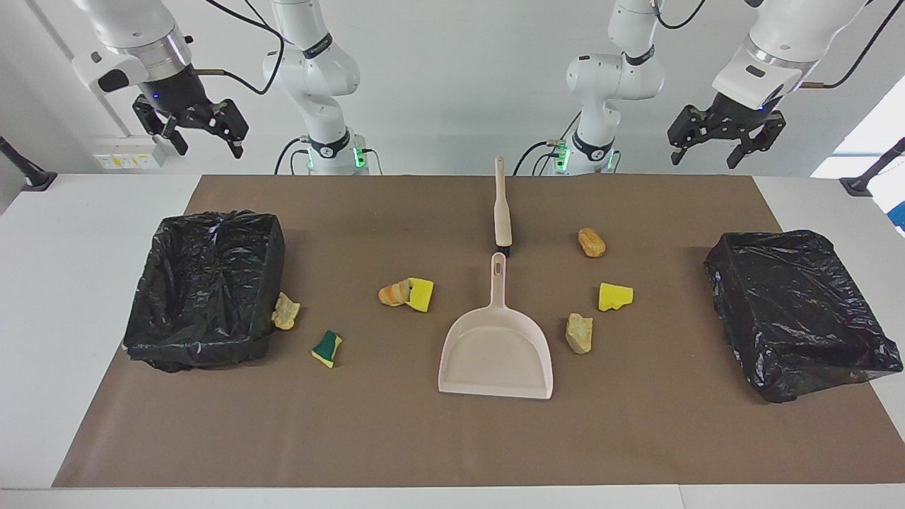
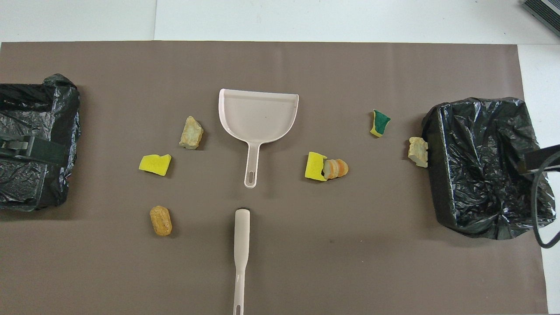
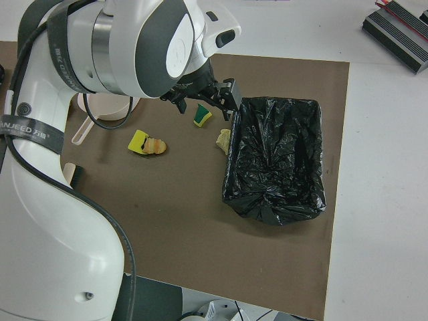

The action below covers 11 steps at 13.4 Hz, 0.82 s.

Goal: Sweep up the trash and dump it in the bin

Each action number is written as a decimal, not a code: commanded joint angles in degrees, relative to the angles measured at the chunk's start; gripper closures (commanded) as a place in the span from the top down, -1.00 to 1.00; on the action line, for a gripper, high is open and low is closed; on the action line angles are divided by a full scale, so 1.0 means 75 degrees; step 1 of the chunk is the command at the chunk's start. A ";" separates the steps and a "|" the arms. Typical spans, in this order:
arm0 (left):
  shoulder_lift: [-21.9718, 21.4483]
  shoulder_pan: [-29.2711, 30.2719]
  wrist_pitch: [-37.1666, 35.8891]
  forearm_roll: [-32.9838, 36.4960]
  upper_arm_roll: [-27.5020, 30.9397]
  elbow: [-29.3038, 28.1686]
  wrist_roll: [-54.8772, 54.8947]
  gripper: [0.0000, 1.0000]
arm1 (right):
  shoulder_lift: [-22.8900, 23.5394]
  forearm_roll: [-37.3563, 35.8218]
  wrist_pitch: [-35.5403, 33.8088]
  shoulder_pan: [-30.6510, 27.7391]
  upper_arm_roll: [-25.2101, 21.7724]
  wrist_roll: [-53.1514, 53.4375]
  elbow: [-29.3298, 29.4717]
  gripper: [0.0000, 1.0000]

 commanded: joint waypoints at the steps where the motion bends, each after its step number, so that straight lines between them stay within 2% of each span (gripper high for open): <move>1: -0.0138 0.0003 -0.0083 0.0137 -0.0008 -0.0073 -0.0142 1.00 | -0.0171 -0.0053 -0.0124 0.0002 -0.0013 -0.0046 -0.0158 1.00; 9: -0.0138 0.0039 -0.0071 0.0067 -0.0031 -0.0073 -0.0141 1.00 | -0.0171 -0.0042 -0.0101 0.0037 0.0022 -0.0010 -0.0169 1.00; 11: -0.0312 -0.0031 -0.0001 0.0043 -0.0171 -0.0340 -0.0165 1.00 | -0.0183 -0.0042 -0.0113 0.0037 0.0022 -0.0010 -0.0181 1.00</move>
